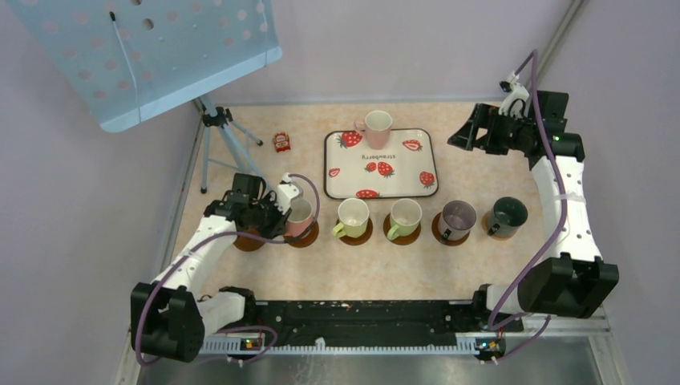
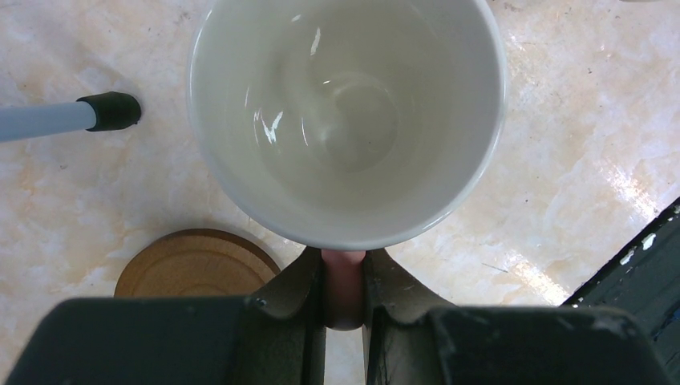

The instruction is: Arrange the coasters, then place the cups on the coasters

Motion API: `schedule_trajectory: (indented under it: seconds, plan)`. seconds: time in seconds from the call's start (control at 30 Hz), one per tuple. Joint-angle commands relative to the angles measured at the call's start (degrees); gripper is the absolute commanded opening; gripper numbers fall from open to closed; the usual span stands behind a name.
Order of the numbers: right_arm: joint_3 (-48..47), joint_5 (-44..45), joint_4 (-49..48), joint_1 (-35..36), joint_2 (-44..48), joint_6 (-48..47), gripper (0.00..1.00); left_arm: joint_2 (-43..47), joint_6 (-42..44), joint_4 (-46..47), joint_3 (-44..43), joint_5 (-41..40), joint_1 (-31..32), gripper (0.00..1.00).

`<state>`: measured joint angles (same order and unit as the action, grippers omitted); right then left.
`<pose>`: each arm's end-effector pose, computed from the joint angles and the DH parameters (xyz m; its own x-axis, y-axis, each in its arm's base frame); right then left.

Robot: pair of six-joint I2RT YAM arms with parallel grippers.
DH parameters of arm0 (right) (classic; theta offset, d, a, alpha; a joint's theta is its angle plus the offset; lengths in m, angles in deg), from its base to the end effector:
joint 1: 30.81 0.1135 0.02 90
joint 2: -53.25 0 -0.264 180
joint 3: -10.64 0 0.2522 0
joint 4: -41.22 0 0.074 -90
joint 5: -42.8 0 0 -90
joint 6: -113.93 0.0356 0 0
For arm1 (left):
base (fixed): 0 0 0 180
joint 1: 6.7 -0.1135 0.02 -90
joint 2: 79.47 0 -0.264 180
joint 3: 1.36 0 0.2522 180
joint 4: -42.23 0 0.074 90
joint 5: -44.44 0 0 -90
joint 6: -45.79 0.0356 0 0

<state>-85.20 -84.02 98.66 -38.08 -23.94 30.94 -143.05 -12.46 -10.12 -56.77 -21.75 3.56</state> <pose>0.2808 -0.0143 0.3874 -0.6610 0.1828 -0.7278 -0.2835 0.8371 0.4678 0.1988 -0.0506 0.2213 -0.5398 0.5870 -0.6034 0.7556 0.6539 -0.0399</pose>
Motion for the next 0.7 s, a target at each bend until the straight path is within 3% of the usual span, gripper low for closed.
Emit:
schedule_trajectory:
  seconds: [0.0,0.17,0.37,0.67]
  plan:
    - [-0.5,0.8,-0.3,0.3,2.7,-1.3,0.89,0.0,0.8,4.9,-1.0,2.9,0.4,0.05]
    - [-0.4,1.0,0.0,0.3,2.8,-1.8,0.89,-0.4,1.0,5.2,-0.7,2.5,0.4,0.17]
    - [-0.8,1.0,0.1,0.3,2.4,-2.0,0.89,0.4,2.1,3.1,-0.9,2.5,0.4,0.41]
    - [-0.2,0.0,-0.7,0.3,1.7,-1.3,0.89,0.8,6.9,-7.1,-5.6,3.6,0.4,0.59]
